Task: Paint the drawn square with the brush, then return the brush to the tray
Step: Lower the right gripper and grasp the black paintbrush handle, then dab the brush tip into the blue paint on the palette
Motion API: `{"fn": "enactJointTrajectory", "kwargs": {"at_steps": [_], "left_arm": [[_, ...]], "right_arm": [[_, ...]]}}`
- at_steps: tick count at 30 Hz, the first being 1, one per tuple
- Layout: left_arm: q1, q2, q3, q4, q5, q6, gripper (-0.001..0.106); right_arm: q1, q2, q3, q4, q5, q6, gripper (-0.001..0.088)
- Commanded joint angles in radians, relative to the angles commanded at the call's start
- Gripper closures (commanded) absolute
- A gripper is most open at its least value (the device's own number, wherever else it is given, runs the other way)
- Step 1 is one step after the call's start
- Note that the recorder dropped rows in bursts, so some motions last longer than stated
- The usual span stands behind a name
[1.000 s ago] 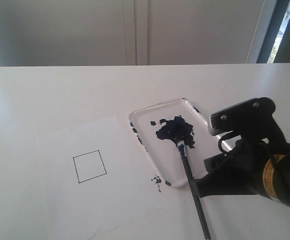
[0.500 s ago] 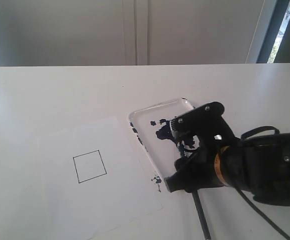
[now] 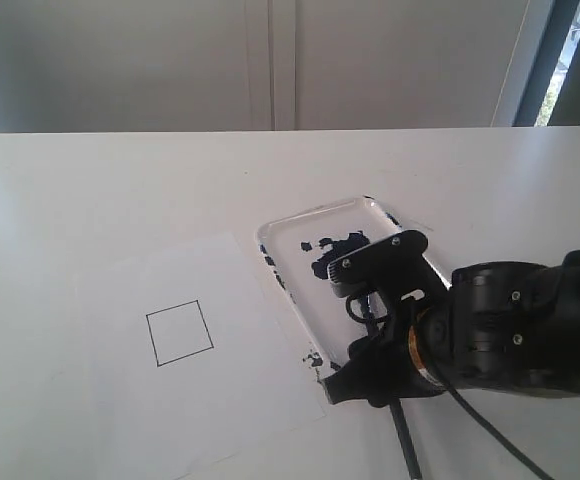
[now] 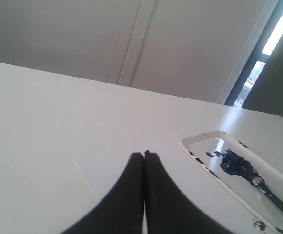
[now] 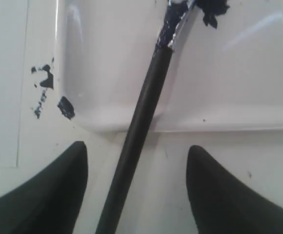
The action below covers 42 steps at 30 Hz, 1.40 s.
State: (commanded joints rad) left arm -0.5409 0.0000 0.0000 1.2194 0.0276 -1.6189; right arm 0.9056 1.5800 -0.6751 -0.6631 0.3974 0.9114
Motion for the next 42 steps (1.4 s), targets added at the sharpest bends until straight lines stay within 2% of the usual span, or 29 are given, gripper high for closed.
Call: {"fn": "enactJointTrajectory", "kwargs": {"at_steps": [2, 3, 9, 13, 22, 27, 35, 42], "left_arm": [[0.000, 0.000, 0.000, 0.000, 0.000, 0.000, 0.105], [0.000, 0.000, 0.000, 0.000, 0.000, 0.000, 0.105], [0.000, 0.000, 0.000, 0.000, 0.000, 0.000, 0.105], [0.000, 0.000, 0.000, 0.000, 0.000, 0.000, 0.105], [0.000, 0.000, 0.000, 0.000, 0.000, 0.000, 0.105], [0.000, 0.000, 0.000, 0.000, 0.000, 0.000, 0.105], [0.000, 0.000, 0.000, 0.000, 0.000, 0.000, 0.105], [0.000, 0.000, 0.000, 0.000, 0.000, 0.000, 0.105]], "right_arm": [[0.000, 0.000, 0.000, 0.122, 0.000, -0.121, 0.0341], [0.000, 0.000, 0.000, 0.142, -0.002, -0.150, 0.0341], [0.000, 0.010, 0.002, 0.157, -0.002, -0.149, 0.0348], [0.000, 0.046, 0.002, 0.168, -0.002, -0.149, 0.0410], [0.000, 0.077, 0.002, 0.173, -0.002, -0.149, 0.0668], [0.000, 0.062, -0.006, 0.173, 0.049, -0.149, 0.0868], [0.000, -0.077, -0.061, 0.151, 0.170, -0.160, 0.0868], [0.000, -0.136, -0.190, 0.149, 0.387, -0.236, 0.0868]]}}
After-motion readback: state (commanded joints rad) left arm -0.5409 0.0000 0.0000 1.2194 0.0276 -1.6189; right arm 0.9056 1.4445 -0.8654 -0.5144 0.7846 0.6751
